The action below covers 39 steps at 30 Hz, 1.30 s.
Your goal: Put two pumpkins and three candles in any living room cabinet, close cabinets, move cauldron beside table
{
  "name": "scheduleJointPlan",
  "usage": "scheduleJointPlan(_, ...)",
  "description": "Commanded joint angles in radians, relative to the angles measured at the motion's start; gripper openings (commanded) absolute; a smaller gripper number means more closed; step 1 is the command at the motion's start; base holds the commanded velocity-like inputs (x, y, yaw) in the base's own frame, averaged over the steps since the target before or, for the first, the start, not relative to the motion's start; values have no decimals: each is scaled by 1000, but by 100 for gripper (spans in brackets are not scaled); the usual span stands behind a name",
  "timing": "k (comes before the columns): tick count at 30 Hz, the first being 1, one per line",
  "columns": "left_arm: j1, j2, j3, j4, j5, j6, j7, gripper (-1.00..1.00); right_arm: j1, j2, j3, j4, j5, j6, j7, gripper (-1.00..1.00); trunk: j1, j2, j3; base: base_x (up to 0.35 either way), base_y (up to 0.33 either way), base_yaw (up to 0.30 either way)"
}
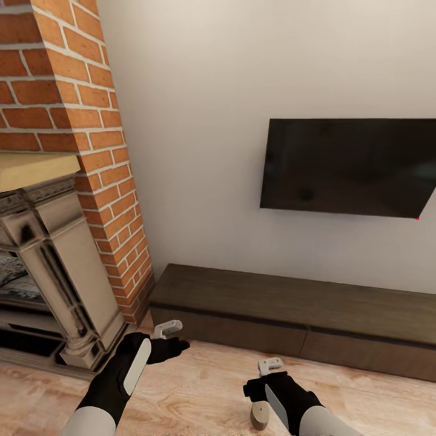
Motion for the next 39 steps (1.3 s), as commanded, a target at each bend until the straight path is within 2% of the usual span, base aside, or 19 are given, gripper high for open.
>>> scheduleJointPlan(1,-1,-1,2,-1,-2,16,8,100,-2,0,-1,-2,10,7,-1,100,4,-9,-6,0,0,88)
scheduleJointPlan(8,-1,-1,2,4,-7,23,29,100,-4,-2,-7,-2,10,4,-2,100,31,-58,-39,0,0,84)
scheduleJointPlan(10,-1,-1,1,4,-7,24,30,100,-4,-3,-51,-2,10,4,-2,100,39,-72,-48,0,0,79)
scheduleJointPlan(13,-1,-1,1,12,-7,23,33,100,-4,-3,-150,-2,11,5,-3,100,50,-93,-63,0,0,78)
scheduleJointPlan(16,-1,-1,1,21,-7,23,34,100,-4,-3,-203,-2,12,5,-2,100,62,-114,-76,0,0,69)
scheduleJointPlan(19,-1,-1,0,23,-8,23,32,100,-4,-2,-222,-2,14,5,-2,100,73,-135,-88,0,0,33)
scheduleJointPlan(29,-1,-1,1,24,-14,24,32,100,-4,-1,-229,-1,14,4,-1,100,111,-205,-120,0,0,3)
scheduleJointPlan(39,-1,1,3,21,-42,26,60,100,-4,-3,-231,-13,14,7,-2,100,150,-275,-152,0,0,4)
